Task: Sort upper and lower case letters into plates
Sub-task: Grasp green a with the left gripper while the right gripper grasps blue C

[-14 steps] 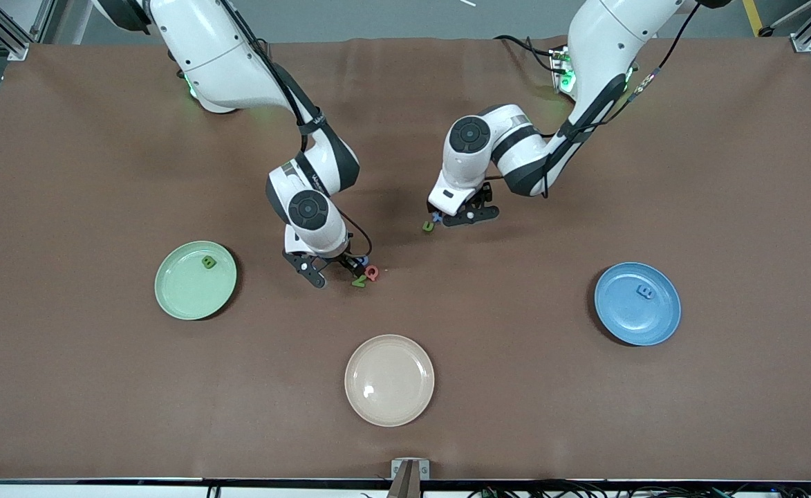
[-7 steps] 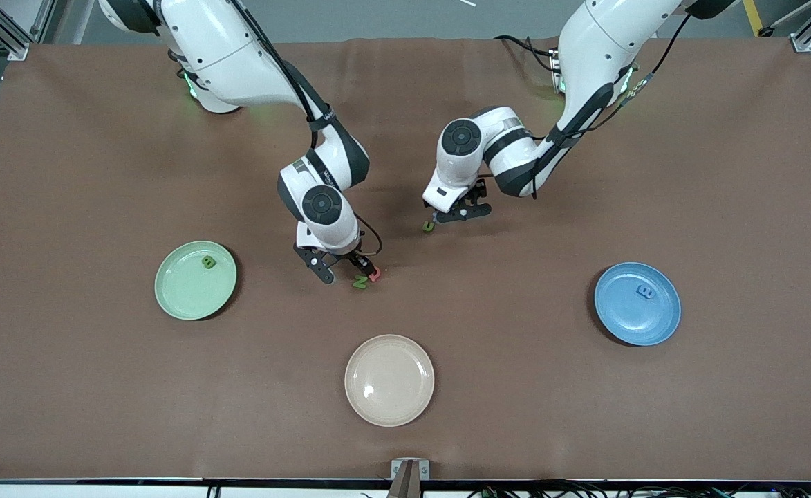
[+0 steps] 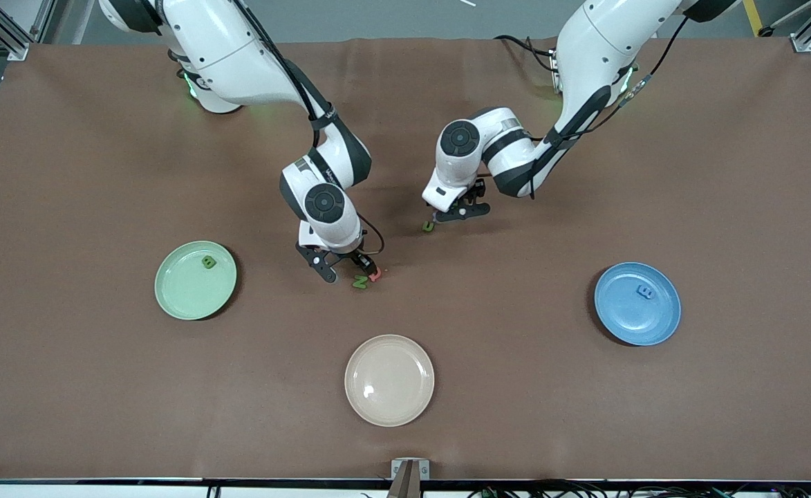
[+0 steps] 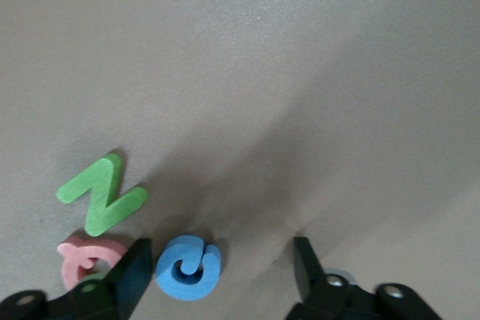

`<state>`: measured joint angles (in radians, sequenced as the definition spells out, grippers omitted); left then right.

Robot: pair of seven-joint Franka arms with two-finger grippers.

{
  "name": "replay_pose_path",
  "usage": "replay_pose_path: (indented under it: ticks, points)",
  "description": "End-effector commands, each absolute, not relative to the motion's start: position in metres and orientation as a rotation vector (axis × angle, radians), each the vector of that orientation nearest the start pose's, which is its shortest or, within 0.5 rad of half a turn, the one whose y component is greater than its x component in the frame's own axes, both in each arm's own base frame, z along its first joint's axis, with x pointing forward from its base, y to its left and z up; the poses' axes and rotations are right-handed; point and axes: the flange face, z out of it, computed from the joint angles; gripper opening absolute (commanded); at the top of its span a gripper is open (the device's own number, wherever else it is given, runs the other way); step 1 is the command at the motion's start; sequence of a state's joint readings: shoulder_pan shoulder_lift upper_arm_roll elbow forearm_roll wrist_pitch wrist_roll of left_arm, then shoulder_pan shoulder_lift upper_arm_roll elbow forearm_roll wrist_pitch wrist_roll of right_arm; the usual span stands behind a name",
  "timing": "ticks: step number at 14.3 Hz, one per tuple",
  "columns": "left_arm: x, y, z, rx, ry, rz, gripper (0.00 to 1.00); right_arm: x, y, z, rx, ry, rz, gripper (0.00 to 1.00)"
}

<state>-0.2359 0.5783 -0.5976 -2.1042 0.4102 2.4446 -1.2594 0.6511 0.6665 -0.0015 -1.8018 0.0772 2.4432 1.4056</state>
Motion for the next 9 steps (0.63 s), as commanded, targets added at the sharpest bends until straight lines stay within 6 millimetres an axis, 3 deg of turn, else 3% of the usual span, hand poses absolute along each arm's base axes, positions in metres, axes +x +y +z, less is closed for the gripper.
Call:
replay_pose_path:
  ticks: [1,7,9]
  points:
    - [0.3734,-0.4215,0.1721,-3.074,-0.238,0.155,0.83,0.5153,0.3964,0.1657,-2.872,1.290,0.085,0.76]
    - [0.3714,-0.4215,0.1640,-3.069,-0.235,0.178,0.74,0.5074,0.4055,0.1628,-2.864,1.320,0.084,0.59]
    - [0.3717,-0.4216,0.1647,-3.070,-0.235,0.175,0.68,0.5086,0.4051,0.1635,-2.861,1.321,0.081,0.43]
